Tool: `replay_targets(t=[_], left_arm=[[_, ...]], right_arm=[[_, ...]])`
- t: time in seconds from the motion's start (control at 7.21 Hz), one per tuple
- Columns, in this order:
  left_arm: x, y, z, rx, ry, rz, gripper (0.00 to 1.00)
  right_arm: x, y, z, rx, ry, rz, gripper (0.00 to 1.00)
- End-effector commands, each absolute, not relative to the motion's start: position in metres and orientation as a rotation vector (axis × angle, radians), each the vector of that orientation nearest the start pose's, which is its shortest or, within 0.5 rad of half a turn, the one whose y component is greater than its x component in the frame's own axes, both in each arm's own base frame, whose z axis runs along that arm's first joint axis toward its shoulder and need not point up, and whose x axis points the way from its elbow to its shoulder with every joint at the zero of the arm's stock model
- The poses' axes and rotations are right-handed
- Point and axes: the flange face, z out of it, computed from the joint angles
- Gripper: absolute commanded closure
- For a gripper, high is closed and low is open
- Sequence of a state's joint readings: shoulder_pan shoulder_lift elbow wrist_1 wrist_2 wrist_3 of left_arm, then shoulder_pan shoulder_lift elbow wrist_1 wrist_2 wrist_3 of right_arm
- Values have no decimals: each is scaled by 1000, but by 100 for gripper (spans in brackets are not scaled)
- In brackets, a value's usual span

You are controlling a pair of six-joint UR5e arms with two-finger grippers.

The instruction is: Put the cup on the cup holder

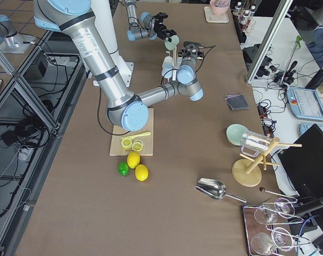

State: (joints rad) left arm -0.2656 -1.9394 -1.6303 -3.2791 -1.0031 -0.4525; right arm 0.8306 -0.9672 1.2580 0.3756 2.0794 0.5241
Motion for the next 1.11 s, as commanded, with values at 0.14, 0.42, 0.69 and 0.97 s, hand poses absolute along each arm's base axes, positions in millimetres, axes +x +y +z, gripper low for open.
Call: replay_targets(t=[0.14, 0.42, 0.69, 0.97], left_arm=[[467, -308, 269, 1517, 1361, -63, 100], [472, -302, 271, 1508, 1365, -57, 100], [471, -305, 271, 1512, 1358, -61, 100], [477, -305, 279, 1505, 1338, -59, 100]], right_arm=[[-414, -497, 264, 1637, -1528, -703, 100], [-431, -487, 271, 1640, -1521, -734, 100], [-435, -489, 274, 1648, -1495, -753, 100], [-450, -500, 273, 1629, -1489, -757, 100]])
